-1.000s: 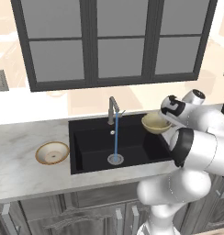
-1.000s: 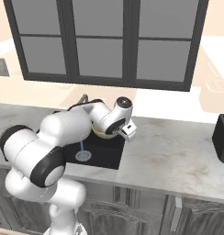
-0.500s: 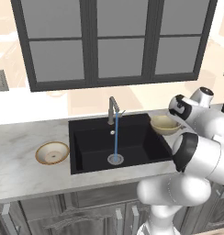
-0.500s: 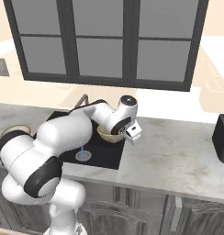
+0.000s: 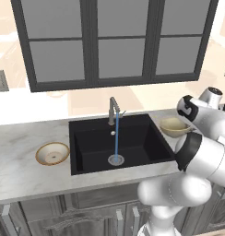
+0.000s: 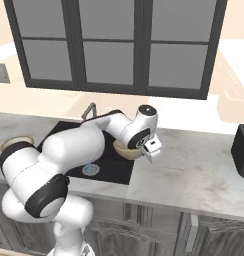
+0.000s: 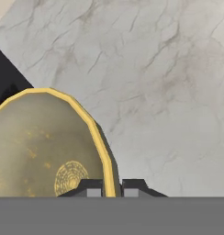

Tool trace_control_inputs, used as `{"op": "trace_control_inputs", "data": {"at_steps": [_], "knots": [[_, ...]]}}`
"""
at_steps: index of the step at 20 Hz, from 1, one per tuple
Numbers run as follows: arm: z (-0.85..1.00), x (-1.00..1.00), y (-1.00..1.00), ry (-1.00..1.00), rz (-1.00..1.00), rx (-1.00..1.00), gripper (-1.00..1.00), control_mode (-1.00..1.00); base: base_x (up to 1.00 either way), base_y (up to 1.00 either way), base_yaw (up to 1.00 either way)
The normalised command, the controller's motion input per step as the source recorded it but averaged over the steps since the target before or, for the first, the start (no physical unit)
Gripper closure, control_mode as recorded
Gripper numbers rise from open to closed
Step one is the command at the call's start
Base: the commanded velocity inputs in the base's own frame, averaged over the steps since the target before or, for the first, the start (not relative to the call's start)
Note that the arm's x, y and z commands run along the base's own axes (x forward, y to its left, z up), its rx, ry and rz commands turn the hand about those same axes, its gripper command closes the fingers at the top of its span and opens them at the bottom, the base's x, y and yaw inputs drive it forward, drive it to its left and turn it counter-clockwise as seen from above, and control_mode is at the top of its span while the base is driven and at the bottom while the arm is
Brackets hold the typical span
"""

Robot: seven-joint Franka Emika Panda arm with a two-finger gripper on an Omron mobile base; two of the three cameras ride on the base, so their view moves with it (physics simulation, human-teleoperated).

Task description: Rinse each bowl for a few seconds and place them down in the sink or on the counter.

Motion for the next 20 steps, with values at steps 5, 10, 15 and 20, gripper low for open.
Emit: {"op": "trace_control_inputs", "data": {"at_steps": [5, 10, 15, 20], "knots": [[0.0, -0.01, -0.24, 0.01, -0.05, 0.0, 1.0, -1.0, 0.0, 0.0, 0.0], [0.0, -0.01, -0.23, -0.01, -0.02, 0.0, 1.0, -1.0, 0.0, 0.0, 0.0], [-0.04, -0.05, -0.16, -0.01, -0.01, 0.0, 1.0, -1.0, 0.0, 0.0, 0.0], [-0.08, -0.08, -0.14, 0.0, -0.01, 0.0, 1.0, -1.0, 0.0, 0.0, 0.0]]}}
